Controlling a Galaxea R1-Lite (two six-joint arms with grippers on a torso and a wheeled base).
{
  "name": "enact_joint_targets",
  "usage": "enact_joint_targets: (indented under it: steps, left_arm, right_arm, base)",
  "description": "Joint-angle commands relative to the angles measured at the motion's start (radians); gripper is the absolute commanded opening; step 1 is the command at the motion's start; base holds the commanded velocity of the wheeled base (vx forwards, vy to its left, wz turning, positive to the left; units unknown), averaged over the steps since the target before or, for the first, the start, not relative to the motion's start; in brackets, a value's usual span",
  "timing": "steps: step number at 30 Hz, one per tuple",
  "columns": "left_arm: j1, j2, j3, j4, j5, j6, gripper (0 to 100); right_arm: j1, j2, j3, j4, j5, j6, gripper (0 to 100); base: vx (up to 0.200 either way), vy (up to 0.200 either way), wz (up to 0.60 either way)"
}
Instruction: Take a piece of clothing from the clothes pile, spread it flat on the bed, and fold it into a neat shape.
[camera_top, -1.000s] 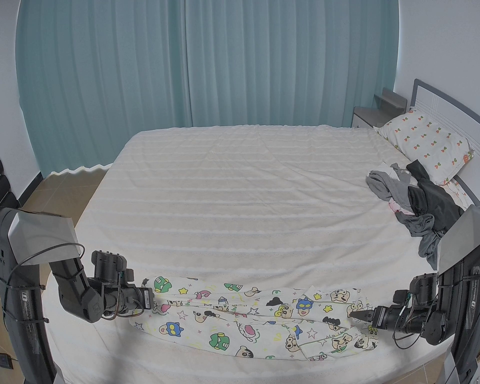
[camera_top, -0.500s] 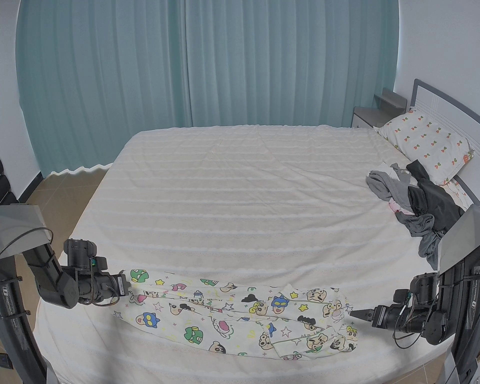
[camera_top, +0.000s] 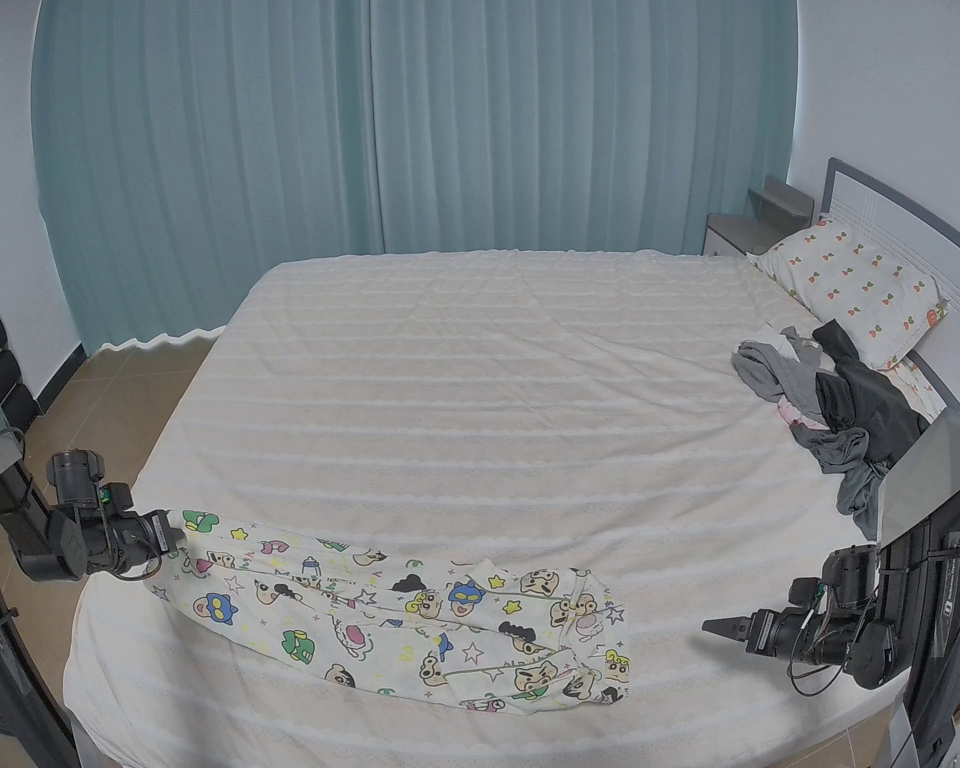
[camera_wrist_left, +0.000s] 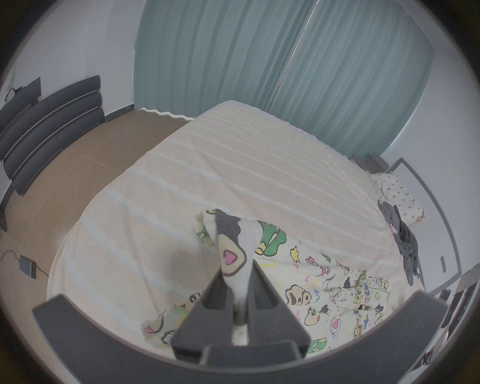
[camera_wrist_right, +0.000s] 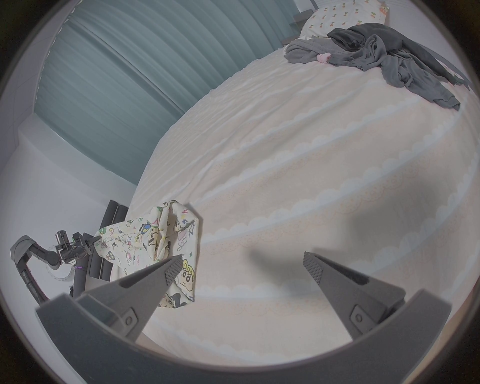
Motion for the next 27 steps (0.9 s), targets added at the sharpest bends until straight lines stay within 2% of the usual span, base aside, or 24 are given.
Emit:
enact_joint_targets:
  steps: [1,8,11,14,16,17,18,19,20,21,25,27]
  left_arm:
    - [0.069,-0.035,-0.070,0.056,-0.013,0.005,0]
    - [0.086,-0.080,-0.175,0.188,-0.005,0.005,0]
    - [0.011,-0.143,-0.161,0.248,0.005,0.000,0]
    - [-0.067,-0.175,-0.129,0.262,0.056,-0.006,0]
    - [-0.172,-0.192,-0.096,0.260,0.150,-0.012,0]
    - [-0.196,-0.195,-0.092,0.259,0.170,-0.018,0]
    - [-0.258,-0.201,-0.083,0.257,0.211,-0.042,0]
    - [-0.279,-0.204,-0.081,0.257,0.220,-0.055,0]
    - [-0.370,-0.216,-0.077,0.256,0.257,-0.111,0]
    - [-0.400,-0.219,-0.077,0.257,0.269,-0.130,0]
    - [-0.630,-0.221,-0.078,0.254,0.374,-0.242,0]
    - [-0.704,-0.213,-0.086,0.253,0.404,-0.262,0]
  right_arm:
    - [-0.007,0.000,0.015,-0.010,0.001,0.000,100]
    - [-0.010,-0.003,0.016,-0.010,0.001,0.000,100]
    - [-0.012,-0.003,0.016,-0.010,0.002,0.000,100]
    - [-0.012,-0.003,0.016,-0.010,0.002,0.000,100]
    - [-0.012,-0.003,0.016,-0.010,0.002,0.000,100]
    - [-0.012,-0.003,0.016,-0.010,0.002,0.000,100]
    - [-0.012,-0.001,0.016,-0.010,0.002,0.000,100]
    - [-0.012,-0.001,0.016,-0.010,0.002,0.000,100]
    - [-0.012,-0.001,0.016,-0.010,0.002,0.000,100]
    - [-0.012,-0.001,0.016,-0.010,0.002,0.000,100]
    - [-0.013,-0.001,0.016,-0.010,0.002,0.000,100]
    - [-0.013,0.000,0.016,-0.010,0.002,-0.002,100]
  base:
    - [0.000,0.000,0.00]
    - [0.000,0.000,0.00]
    - [0.000,0.000,0.00]
    - [0.000,0.000,0.00]
    - [0.000,0.000,0.00]
    - [0.000,0.000,0.00]
    - [0.000,0.000,0.00]
    - [0.000,0.000,0.00]
    - [0.000,0.000,0.00]
    - [0.000,0.000,0.00]
    - [0.000,0.000,0.00]
    - [0.000,0.000,0.00]
